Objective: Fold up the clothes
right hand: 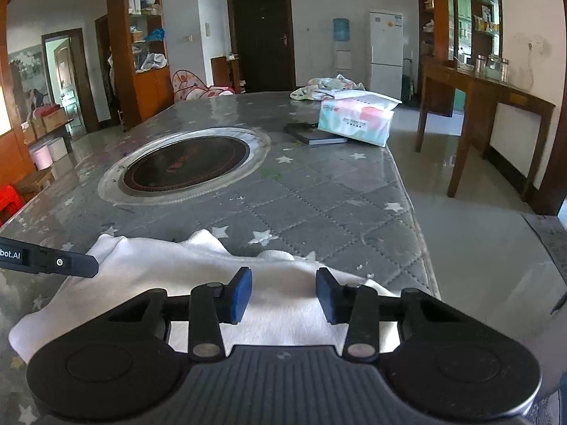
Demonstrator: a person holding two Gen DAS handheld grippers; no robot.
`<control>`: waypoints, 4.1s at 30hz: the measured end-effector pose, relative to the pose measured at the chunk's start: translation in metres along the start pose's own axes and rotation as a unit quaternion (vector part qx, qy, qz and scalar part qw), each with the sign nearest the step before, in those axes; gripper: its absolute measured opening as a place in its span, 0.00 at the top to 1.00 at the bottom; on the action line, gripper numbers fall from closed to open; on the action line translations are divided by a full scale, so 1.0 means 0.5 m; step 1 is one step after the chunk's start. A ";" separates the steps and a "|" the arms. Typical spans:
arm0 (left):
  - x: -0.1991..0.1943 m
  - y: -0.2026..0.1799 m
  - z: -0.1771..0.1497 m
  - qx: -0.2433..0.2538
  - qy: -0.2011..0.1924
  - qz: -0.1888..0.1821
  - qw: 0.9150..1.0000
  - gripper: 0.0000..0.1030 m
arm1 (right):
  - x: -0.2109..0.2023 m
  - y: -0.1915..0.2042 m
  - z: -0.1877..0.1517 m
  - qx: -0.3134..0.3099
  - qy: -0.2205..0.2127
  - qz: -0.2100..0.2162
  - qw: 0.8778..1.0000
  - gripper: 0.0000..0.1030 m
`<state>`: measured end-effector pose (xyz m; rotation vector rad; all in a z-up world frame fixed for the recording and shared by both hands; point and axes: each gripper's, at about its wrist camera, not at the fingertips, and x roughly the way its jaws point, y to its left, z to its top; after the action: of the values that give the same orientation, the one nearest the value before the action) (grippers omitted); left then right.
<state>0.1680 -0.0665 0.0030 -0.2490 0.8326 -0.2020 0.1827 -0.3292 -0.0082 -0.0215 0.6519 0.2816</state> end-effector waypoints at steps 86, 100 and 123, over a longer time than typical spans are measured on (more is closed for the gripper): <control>-0.277 -0.130 -0.267 0.130 -0.092 -0.009 0.987 0.00 | -0.345 0.126 -0.217 0.028 -0.085 0.029 0.996 0.00; -0.296 -0.126 -0.301 0.134 -0.084 0.003 0.987 0.00 | -0.359 0.144 -0.245 0.039 -0.070 0.027 0.996 0.00; -0.306 -0.127 -0.318 0.143 -0.083 0.018 0.986 0.00 | -0.365 0.152 -0.260 0.055 -0.062 0.028 0.996 0.00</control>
<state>-0.0569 -0.1074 0.0265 0.0187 0.6338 -0.2607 -0.0532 -0.3163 0.0033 0.1182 0.5438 0.2976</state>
